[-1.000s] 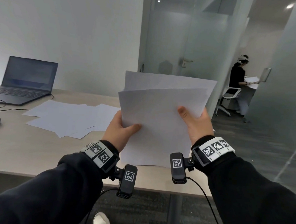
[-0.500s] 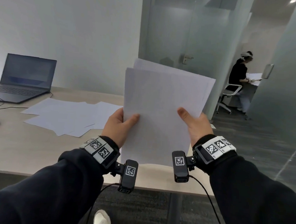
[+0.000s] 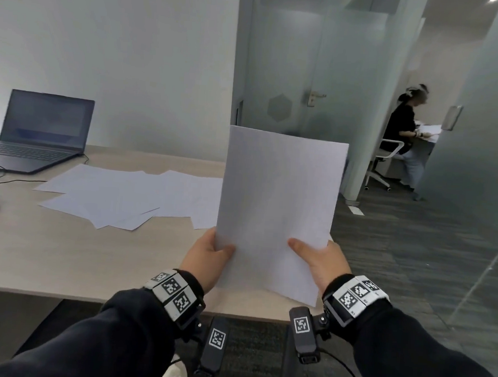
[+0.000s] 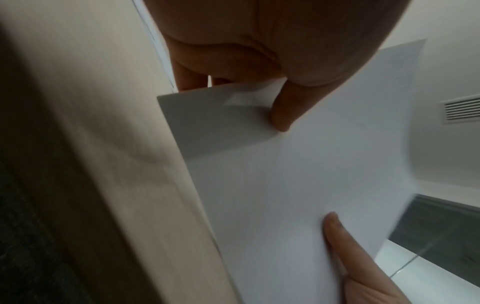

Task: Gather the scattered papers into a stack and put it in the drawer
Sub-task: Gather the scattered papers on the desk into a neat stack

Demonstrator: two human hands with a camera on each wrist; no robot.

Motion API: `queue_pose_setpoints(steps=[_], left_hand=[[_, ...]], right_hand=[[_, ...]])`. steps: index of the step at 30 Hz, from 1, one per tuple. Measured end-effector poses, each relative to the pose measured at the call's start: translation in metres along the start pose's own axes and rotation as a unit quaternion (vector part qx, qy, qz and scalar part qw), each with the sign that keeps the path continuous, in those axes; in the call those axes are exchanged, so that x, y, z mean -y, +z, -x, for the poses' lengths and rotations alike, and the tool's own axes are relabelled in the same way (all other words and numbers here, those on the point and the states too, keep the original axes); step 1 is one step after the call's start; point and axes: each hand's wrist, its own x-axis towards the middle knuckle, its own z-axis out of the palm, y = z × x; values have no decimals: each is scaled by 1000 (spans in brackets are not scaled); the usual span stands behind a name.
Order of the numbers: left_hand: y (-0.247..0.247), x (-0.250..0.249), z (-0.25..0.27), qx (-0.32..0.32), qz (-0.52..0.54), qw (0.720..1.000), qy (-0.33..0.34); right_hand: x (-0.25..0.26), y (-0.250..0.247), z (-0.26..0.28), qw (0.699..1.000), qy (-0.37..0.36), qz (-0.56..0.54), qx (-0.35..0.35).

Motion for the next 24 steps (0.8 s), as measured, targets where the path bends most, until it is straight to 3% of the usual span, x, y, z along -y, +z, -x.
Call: queue_pose_setpoints(steps=[8,13,15,20,24], left_hand=[[17,0,10,91,-130,984,-83],[19,-7,6,134,-141,976,-99],[19,-9,0,121,-150,975,-107],[21,-28,-35,42,-11,992,-121],[29,-28,-81,9,-106,992,-63]], right_hand=[[-17,-19,1,978,125,165,19],[-9,-33,4,970,160,183,-1],[-7,-46,0,971,165,164,-52],[-42,-89,-43,959,195,89,-184],[-85,-119,-94,946,212,19,-245]])
